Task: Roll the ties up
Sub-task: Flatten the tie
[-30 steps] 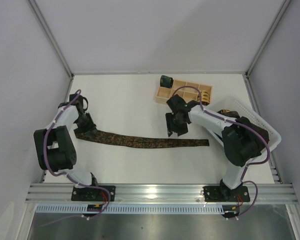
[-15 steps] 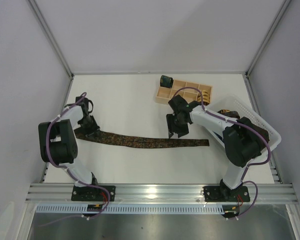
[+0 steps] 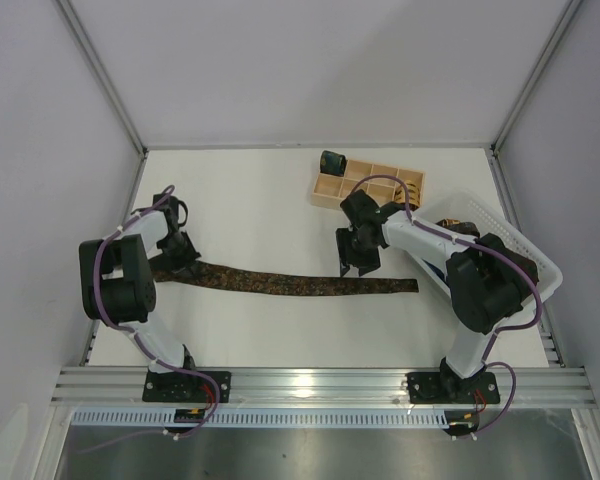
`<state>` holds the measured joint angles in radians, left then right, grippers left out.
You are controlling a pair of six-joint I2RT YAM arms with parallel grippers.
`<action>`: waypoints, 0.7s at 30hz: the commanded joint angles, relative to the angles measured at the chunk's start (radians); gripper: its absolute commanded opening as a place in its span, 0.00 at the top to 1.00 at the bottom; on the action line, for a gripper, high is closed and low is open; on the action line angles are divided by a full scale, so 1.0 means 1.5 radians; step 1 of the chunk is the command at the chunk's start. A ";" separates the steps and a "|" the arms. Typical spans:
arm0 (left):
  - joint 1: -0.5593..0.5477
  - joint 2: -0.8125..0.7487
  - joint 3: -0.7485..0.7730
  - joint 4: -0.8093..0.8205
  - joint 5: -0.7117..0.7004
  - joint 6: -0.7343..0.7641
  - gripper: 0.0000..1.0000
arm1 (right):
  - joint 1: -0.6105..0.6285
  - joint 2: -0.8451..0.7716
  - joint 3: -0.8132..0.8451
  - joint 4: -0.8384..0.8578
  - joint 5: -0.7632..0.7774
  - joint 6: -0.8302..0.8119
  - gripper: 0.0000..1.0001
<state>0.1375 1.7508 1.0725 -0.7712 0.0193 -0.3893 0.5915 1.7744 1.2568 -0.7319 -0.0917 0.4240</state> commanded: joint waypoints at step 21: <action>-0.008 -0.018 0.126 -0.060 -0.029 0.021 1.00 | -0.033 -0.028 -0.062 0.014 0.003 0.008 0.44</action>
<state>0.1329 1.7084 1.2396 -0.8555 -0.0265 -0.3744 0.5503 1.7741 1.1740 -0.7174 -0.1024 0.4294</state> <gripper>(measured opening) 0.012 0.556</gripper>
